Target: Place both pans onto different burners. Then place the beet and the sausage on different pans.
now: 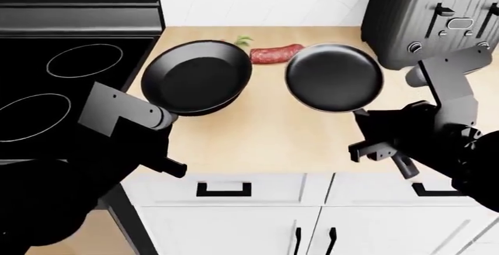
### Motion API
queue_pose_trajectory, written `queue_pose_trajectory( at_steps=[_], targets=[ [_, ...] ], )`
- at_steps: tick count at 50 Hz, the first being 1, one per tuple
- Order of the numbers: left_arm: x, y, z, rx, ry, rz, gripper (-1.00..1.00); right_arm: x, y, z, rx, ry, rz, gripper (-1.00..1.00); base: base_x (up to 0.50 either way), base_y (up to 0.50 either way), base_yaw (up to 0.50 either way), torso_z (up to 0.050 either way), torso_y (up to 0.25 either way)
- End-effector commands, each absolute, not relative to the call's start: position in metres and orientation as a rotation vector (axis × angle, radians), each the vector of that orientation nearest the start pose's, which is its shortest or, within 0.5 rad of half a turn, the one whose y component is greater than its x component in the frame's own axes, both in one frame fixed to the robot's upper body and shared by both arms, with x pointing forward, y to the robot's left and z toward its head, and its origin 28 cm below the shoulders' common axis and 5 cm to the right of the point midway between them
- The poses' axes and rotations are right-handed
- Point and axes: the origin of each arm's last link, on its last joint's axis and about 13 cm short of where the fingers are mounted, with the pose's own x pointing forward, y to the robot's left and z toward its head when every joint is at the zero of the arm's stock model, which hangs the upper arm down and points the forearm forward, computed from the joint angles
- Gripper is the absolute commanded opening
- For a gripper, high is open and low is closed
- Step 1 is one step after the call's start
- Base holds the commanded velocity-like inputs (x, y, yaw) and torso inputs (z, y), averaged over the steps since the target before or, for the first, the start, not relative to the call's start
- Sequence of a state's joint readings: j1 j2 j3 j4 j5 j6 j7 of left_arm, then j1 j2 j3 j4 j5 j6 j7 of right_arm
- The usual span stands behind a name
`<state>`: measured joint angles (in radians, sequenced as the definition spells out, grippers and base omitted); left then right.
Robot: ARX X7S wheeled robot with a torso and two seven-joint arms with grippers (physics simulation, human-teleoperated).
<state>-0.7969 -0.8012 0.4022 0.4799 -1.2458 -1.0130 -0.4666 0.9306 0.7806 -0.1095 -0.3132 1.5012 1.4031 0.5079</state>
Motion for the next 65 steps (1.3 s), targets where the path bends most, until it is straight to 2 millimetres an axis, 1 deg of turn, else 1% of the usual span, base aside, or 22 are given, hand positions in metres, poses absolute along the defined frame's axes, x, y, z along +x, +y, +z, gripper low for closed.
queue_pose_trajectory(
  at_steps=[1,65],
  targets=[
    [0.2447,0.2617,0.2268,0.236,0.164,-0.261,-1.00,0.2409,-0.1869,0.2672,-0.123,0.314,0.263,-1.00,0.00,0.46,0.00,0.000,0.000],
    [0.2429,0.2641,0.2274,0.241,0.163,-0.251,-1.00,0.2431,-0.1838,0.2642,-0.122,0.316,0.286,-1.00,0.00,0.50,0.00,0.001,0.004]
  ],
)
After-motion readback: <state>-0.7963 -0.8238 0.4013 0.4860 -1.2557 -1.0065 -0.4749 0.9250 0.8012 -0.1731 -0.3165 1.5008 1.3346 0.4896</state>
